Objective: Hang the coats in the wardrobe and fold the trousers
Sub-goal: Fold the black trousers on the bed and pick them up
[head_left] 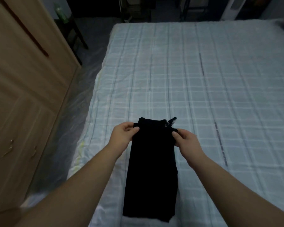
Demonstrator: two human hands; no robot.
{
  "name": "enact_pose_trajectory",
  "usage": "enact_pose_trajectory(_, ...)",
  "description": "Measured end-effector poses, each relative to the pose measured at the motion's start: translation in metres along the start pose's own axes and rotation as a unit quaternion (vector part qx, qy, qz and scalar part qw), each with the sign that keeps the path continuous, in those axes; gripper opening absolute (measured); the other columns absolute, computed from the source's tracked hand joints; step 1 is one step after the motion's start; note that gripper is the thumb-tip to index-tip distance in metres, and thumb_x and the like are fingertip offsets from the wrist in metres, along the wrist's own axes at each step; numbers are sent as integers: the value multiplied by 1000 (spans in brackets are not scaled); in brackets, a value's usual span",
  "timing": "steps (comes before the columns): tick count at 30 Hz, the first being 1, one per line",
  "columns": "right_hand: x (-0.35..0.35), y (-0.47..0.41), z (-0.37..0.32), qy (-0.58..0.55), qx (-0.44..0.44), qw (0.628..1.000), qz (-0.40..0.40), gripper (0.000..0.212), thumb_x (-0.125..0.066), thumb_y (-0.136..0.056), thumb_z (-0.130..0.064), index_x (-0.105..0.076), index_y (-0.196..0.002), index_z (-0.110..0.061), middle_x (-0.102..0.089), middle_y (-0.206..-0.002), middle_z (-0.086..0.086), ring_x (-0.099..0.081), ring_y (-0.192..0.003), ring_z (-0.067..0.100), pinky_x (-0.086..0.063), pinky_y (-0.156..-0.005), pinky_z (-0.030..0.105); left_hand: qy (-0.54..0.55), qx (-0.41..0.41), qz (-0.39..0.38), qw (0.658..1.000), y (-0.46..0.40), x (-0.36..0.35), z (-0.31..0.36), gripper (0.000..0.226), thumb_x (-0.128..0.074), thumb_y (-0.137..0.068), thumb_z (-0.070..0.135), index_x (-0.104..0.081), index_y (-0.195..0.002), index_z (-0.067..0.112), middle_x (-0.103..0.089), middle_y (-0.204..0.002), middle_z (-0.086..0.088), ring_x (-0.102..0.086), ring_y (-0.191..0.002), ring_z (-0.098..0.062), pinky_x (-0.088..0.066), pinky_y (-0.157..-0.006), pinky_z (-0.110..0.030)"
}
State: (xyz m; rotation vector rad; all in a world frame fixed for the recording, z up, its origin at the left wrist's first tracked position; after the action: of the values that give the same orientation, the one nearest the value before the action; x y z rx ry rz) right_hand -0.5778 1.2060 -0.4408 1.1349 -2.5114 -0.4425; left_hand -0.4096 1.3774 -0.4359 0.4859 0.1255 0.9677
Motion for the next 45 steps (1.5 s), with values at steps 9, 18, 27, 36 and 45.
enact_pose_trajectory(9, -34, -162, 88, 129, -47, 988, 64, 20, -55, -100, -28, -71, -100, -14, -72, -89, -3, -66, -82, 11, -46, -66, 20, -113, 28, 5, 993, -169, -32, -89, 17, -72, -89, 19, -69, -101, 7, -73, -89, -6, -71, -83, -23, -59, -73, -35)
enact_pose_trajectory(18, -52, -226, 129, 213, 7, 969, 124, 14, -65, -93, -26, -55, -102, -23, -52, -77, -6, -52, -69, 3, -34, -58, 19, -348, -40, 56, 935, -239, -52, -134, 26, -70, -89, 31, -51, -99, 16, -61, -89, -3, -55, -78, -15, -37, -63, -24)
enact_pose_trajectory(27, -58, -118, 146, 233, 145, 949, 156, 39, -53, -95, -11, -53, -134, -17, -48, -135, -5, -42, -129, 14, -35, -111, 30, -342, -208, 62, 914, -136, -31, -160, 59, -59, -94, 17, -35, -148, 12, -30, -153, -10, -32, -140, -19, -24, -114, -22)
enact_pose_trajectory(36, -70, 58, 249, 516, 234, 820, -79, 60, -48, -96, -32, -37, -154, -21, -28, -163, 3, -18, -153, 24, -18, -121, 57, -572, -291, -116, 758, 41, -18, -272, 62, -47, -95, 31, -30, -154, 19, -24, -162, -9, -14, -151, -27, -20, -120, -51)
enact_pose_trajectory(45, -34, 115, 316, 564, 207, 796, -79, 61, -38, -101, -39, -24, -157, -21, -21, -165, 8, -16, -153, 30, -23, -118, 58, -624, -250, -118, 731, 91, 17, -327, 61, -40, -98, 39, -28, -154, 19, -29, -159, -14, -21, -149, -33, -27, -116, -53)
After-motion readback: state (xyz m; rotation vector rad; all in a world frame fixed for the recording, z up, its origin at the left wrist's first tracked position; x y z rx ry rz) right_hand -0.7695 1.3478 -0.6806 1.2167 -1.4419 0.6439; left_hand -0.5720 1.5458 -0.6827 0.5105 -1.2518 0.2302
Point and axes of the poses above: each hand's wrist, its own y-axis away from the middle knuckle, its own x-axis out of the back of the hand, z = x × y, the point moved 1 cm from there along -y, towards the middle knuckle
